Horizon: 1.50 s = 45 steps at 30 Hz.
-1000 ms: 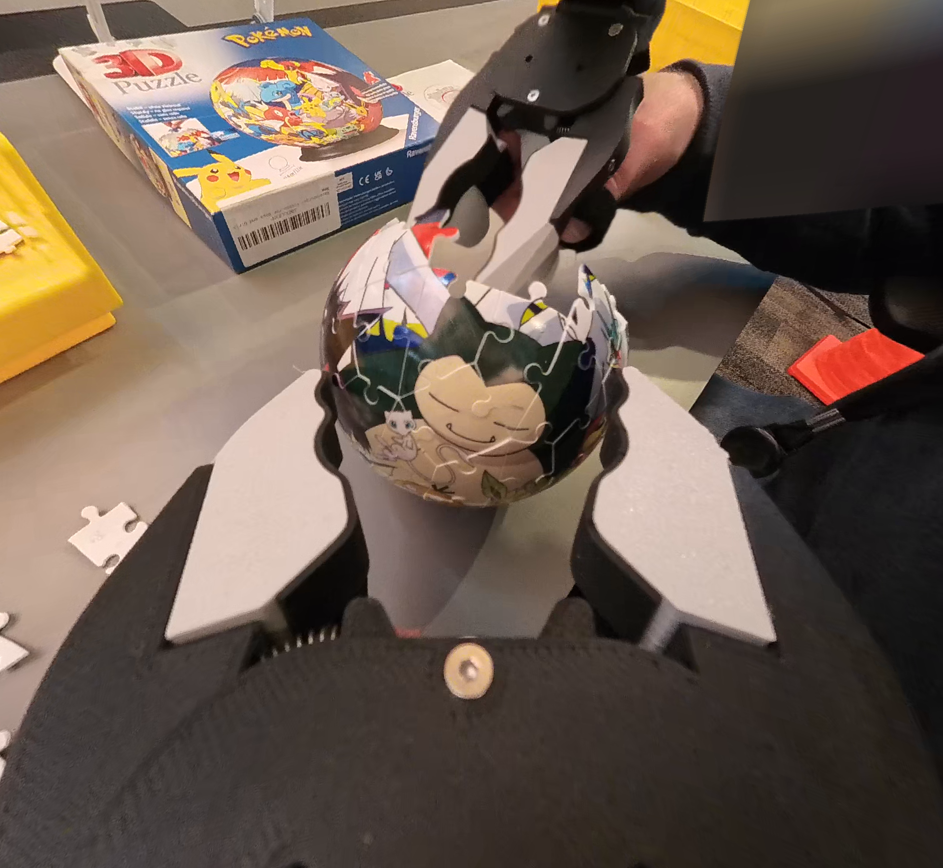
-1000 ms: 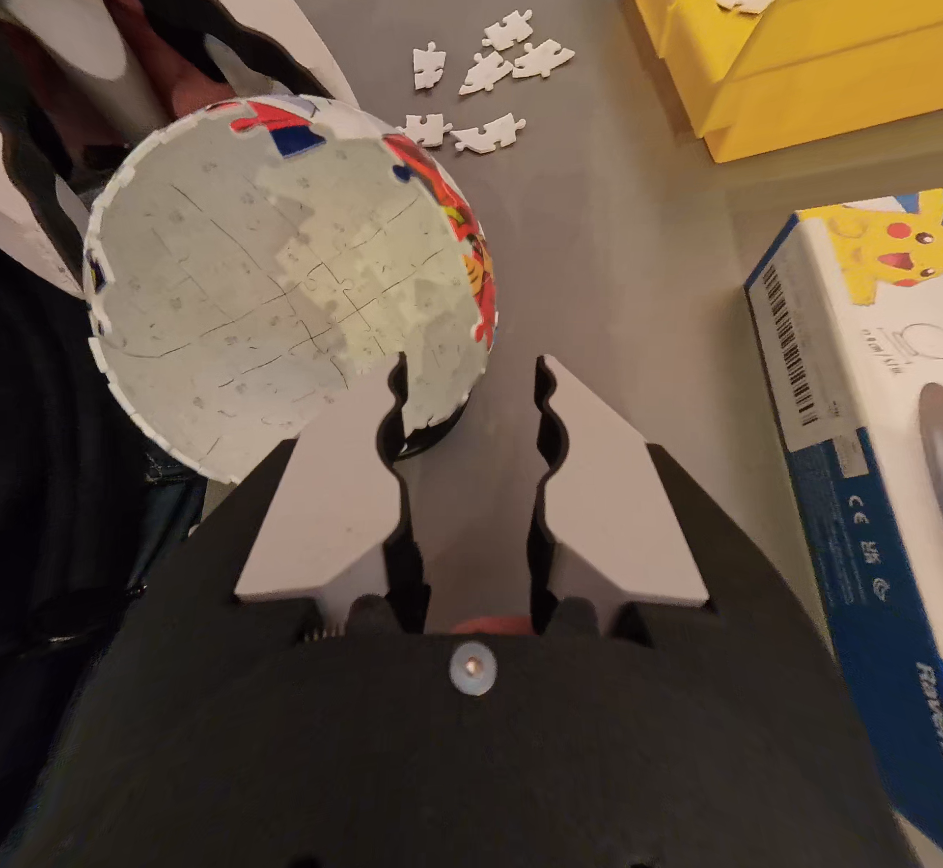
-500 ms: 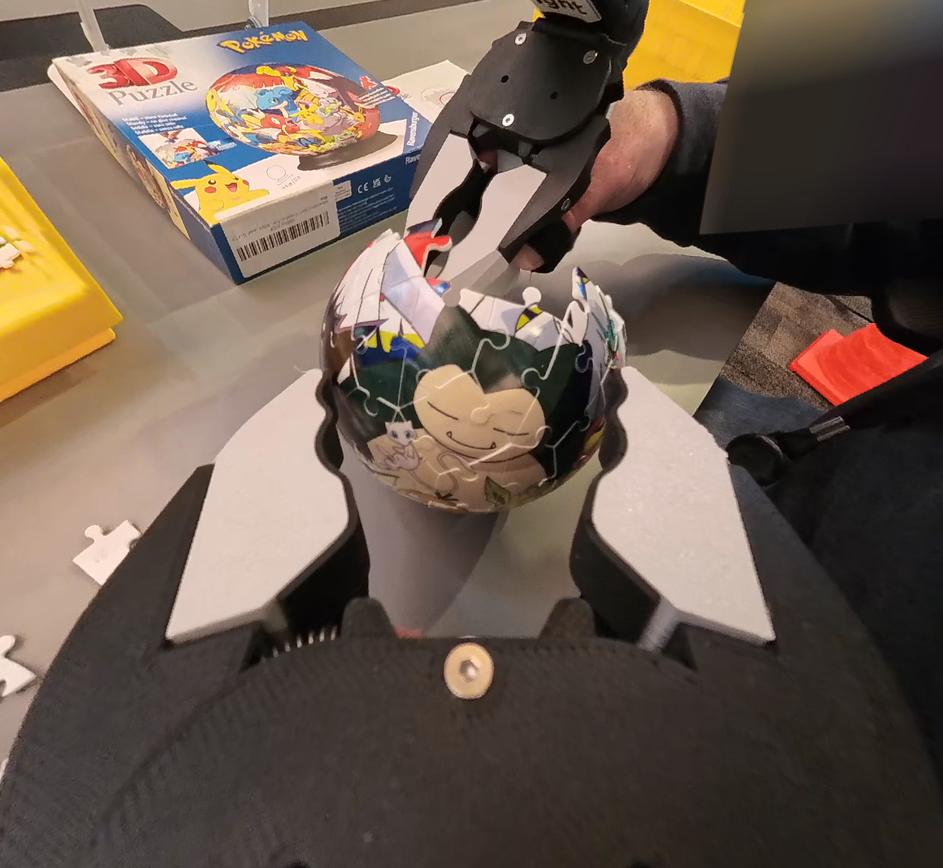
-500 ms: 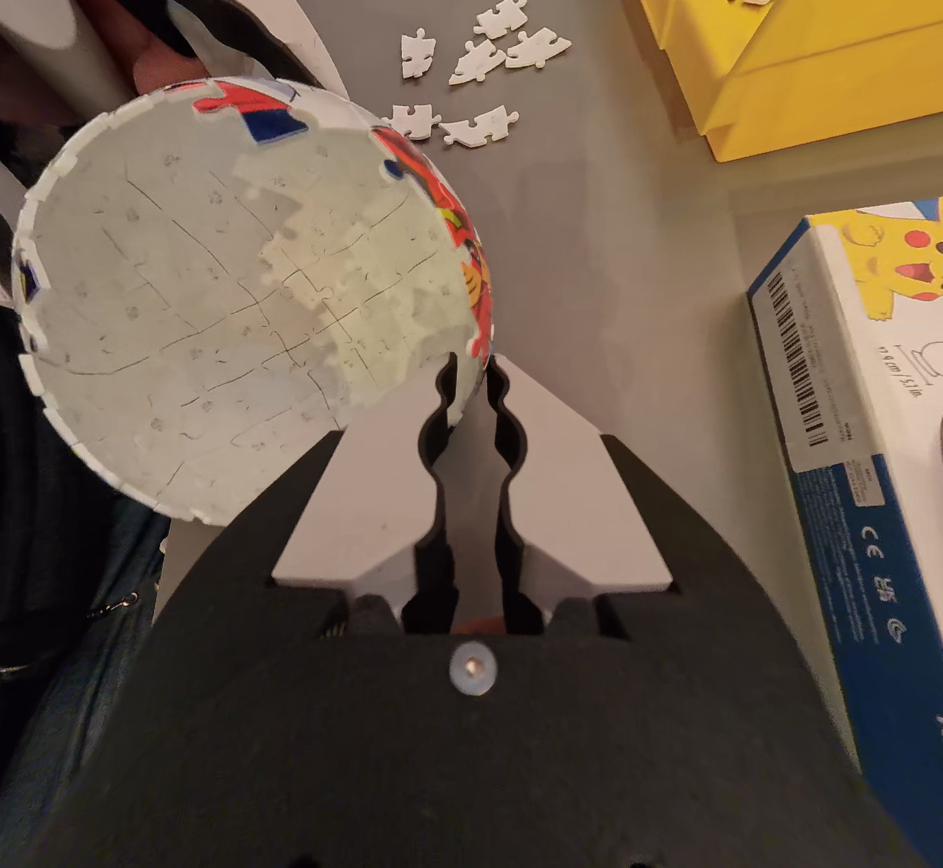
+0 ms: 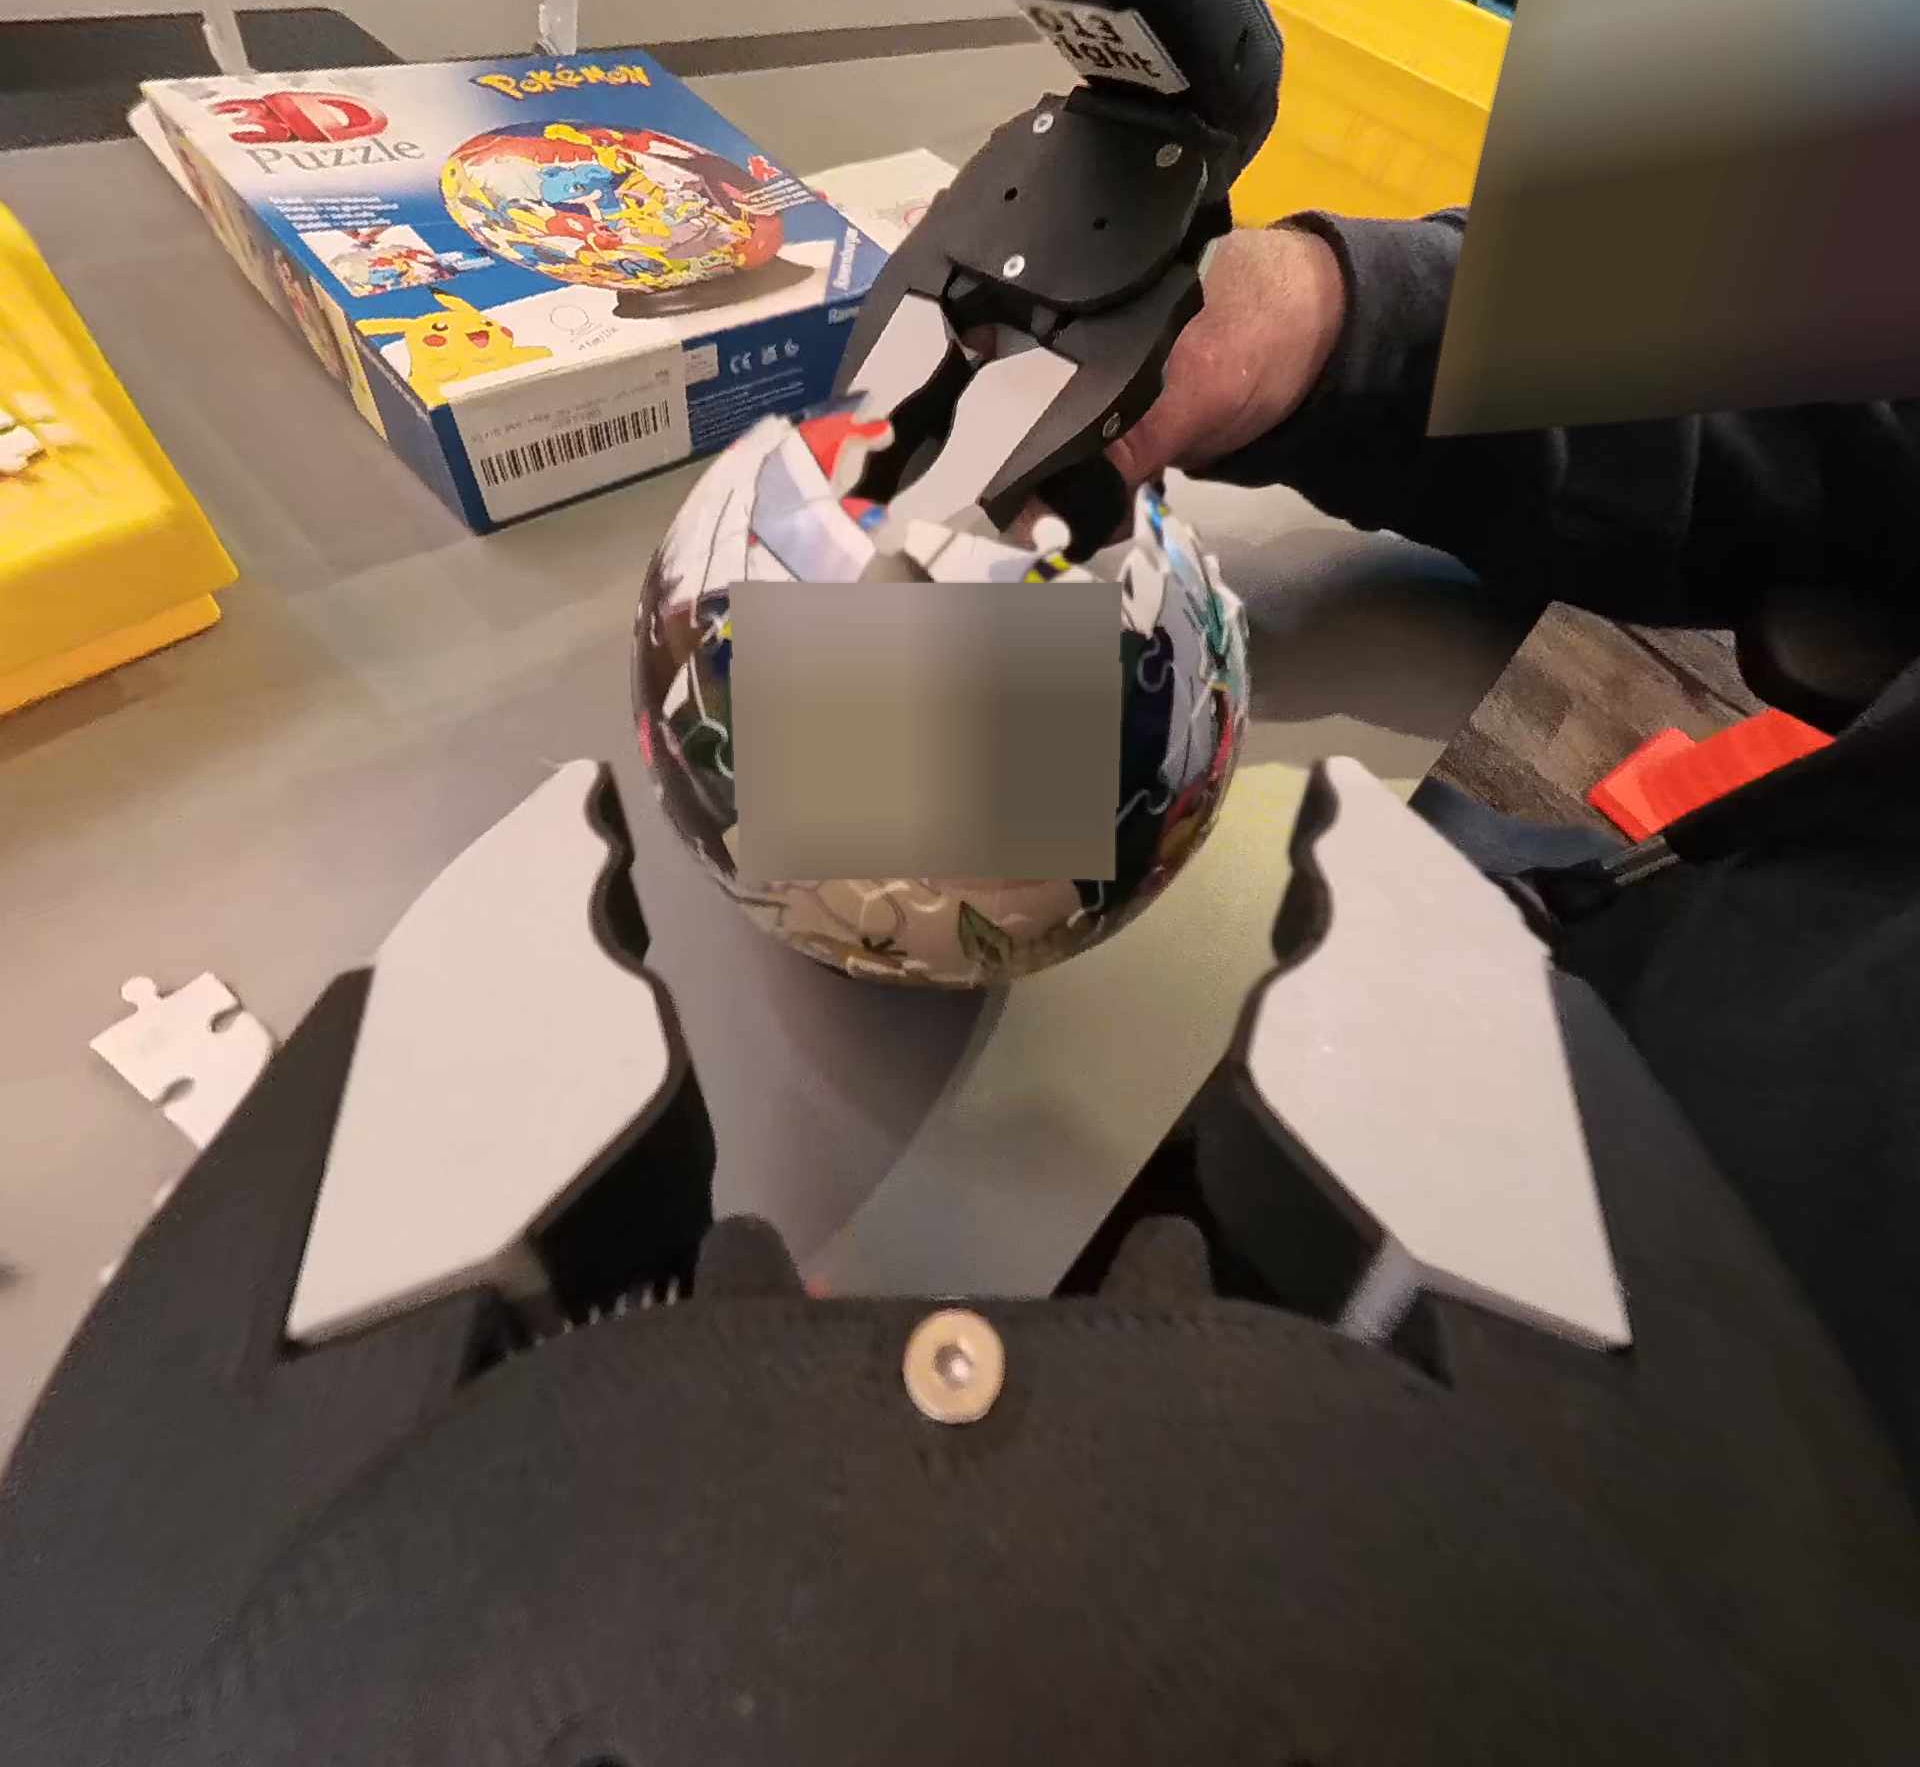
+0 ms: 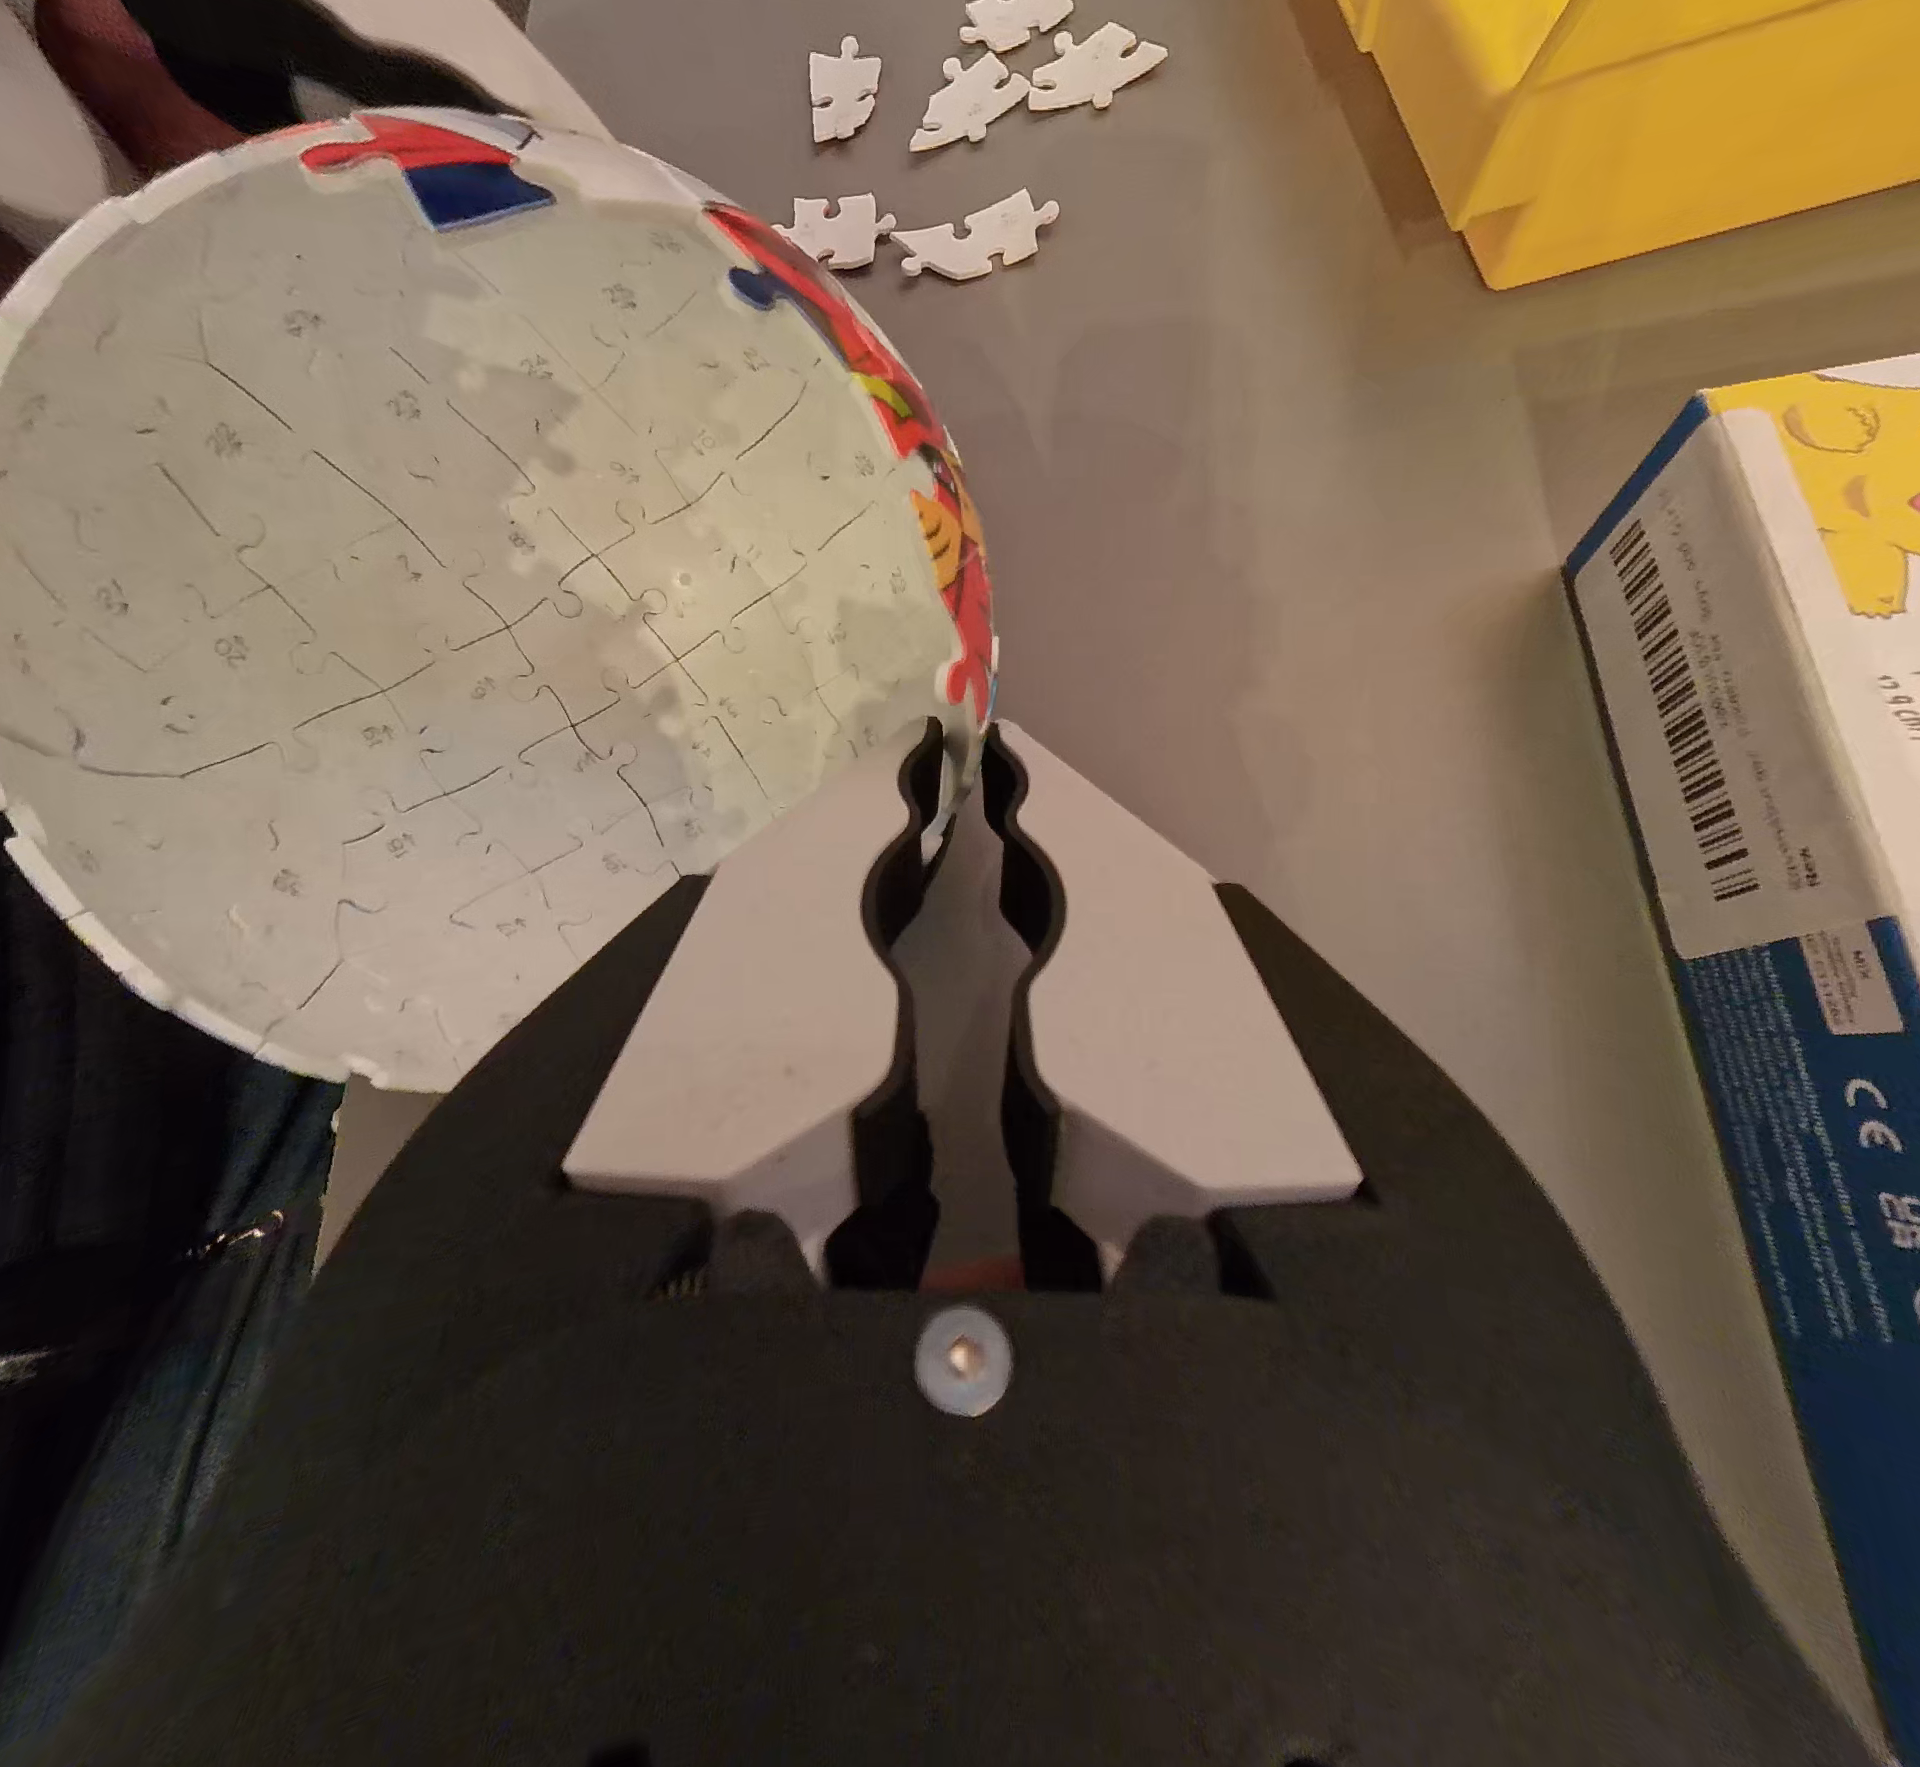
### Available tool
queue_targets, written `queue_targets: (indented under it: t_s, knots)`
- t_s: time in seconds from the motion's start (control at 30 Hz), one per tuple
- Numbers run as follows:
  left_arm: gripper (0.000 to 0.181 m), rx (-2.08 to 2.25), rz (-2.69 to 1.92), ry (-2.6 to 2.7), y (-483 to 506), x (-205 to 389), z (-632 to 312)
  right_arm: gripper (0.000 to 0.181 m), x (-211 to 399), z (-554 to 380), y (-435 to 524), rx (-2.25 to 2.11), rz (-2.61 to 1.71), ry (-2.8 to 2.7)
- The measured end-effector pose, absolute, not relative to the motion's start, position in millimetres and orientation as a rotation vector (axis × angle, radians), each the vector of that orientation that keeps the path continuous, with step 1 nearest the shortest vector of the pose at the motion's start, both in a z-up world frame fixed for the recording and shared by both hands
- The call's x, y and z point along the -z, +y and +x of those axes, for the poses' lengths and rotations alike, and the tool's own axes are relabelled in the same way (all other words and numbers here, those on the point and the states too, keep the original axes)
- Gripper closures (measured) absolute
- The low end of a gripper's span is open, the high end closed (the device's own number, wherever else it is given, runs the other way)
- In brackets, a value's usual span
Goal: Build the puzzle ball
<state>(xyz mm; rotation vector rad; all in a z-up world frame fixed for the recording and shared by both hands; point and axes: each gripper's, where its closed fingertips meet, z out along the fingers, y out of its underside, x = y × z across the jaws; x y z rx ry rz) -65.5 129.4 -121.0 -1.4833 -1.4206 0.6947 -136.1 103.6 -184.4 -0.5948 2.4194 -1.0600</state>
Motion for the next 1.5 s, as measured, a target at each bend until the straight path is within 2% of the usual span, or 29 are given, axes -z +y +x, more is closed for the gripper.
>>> queue_targets:
  t_s: [0.1, 0.4, 0.6, 1.5]
  knots:
    - [0.046, -0.739, -1.546, -1.456, 135.1, 138.5, -60.3, 0.177, 184.6, -136.2, 104.3, 1.055, -0.585, 2.412]
    - [0.039, -0.792, -1.596, -1.438, 144.6, 161.7, -76.7, 0.176, 187.1, -134.8, 105.1, 1.041, -0.564, 2.413]
    - [0.053, -0.828, -1.547, -1.465, 135.9, 162.5, -81.0, 0.176, 187.7, -132.7, 105.1, 1.042, -0.559, 2.406]
    - [0.056, -0.844, -1.526, -1.457, 132.8, 150.3, -75.2, 0.164, 186.3, -122.2, 111.9, 1.035, -0.565, 2.373]
